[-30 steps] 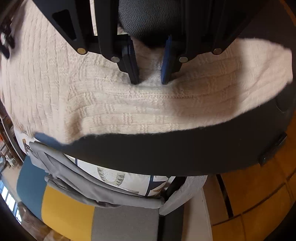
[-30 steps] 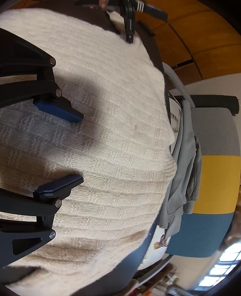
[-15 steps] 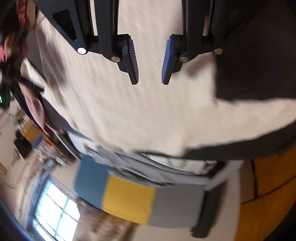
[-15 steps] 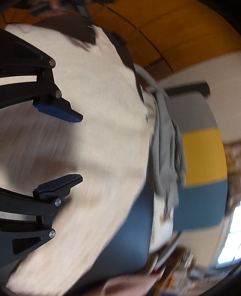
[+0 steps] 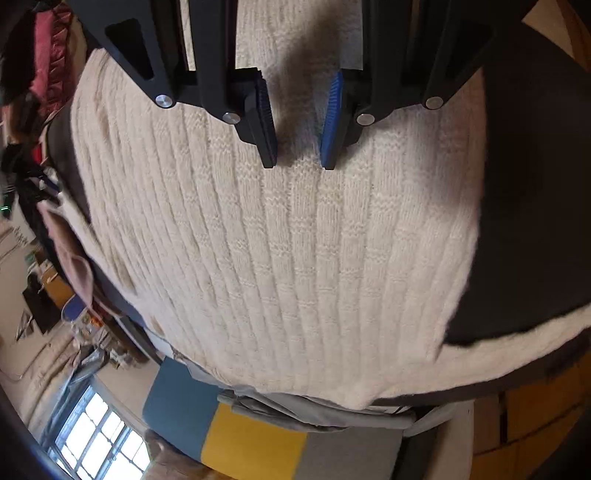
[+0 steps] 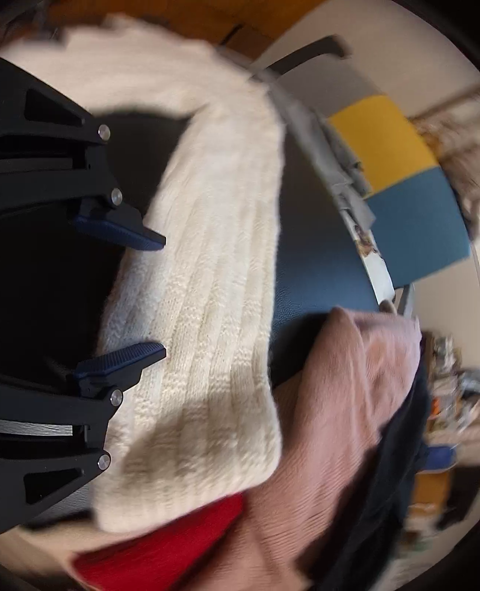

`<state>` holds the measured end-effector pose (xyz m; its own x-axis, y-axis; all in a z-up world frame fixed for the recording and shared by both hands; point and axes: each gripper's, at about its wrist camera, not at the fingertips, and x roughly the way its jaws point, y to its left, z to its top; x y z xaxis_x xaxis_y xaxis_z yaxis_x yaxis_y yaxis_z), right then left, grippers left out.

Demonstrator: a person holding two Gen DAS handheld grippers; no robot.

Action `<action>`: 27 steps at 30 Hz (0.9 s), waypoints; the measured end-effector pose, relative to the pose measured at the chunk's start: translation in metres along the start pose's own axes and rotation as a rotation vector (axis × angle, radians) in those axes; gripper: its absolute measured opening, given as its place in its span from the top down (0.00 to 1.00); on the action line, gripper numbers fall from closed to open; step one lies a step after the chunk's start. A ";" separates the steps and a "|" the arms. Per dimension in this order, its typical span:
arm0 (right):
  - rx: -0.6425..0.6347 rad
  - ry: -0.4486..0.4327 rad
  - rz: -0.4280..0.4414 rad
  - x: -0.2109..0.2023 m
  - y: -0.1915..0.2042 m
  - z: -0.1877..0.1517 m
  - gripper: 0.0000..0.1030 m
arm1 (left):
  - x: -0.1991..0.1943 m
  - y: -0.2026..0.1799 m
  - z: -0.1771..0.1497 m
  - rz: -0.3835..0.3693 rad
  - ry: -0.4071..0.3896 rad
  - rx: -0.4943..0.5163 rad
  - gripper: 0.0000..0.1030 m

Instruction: Fold clothes

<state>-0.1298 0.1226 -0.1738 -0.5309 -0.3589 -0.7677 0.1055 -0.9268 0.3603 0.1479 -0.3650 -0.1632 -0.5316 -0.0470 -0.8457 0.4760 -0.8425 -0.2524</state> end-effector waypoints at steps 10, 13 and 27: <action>0.338 -0.109 0.107 -0.058 -0.087 -0.057 0.49 | -0.007 -0.060 0.010 -0.118 -0.103 0.045 0.73; 0.444 -0.168 0.137 -0.053 -0.103 -0.062 0.50 | 0.006 -0.084 -0.001 -0.176 -0.061 0.082 0.73; 0.494 -0.188 0.079 -0.027 -0.101 -0.033 0.94 | 0.022 -0.086 -0.028 -0.317 -0.015 -0.025 0.69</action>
<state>-0.0984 0.2227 -0.2070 -0.6838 -0.3576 -0.6361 -0.2328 -0.7192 0.6546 0.1149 -0.2781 -0.1730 -0.6662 0.2075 -0.7164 0.3021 -0.8031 -0.5135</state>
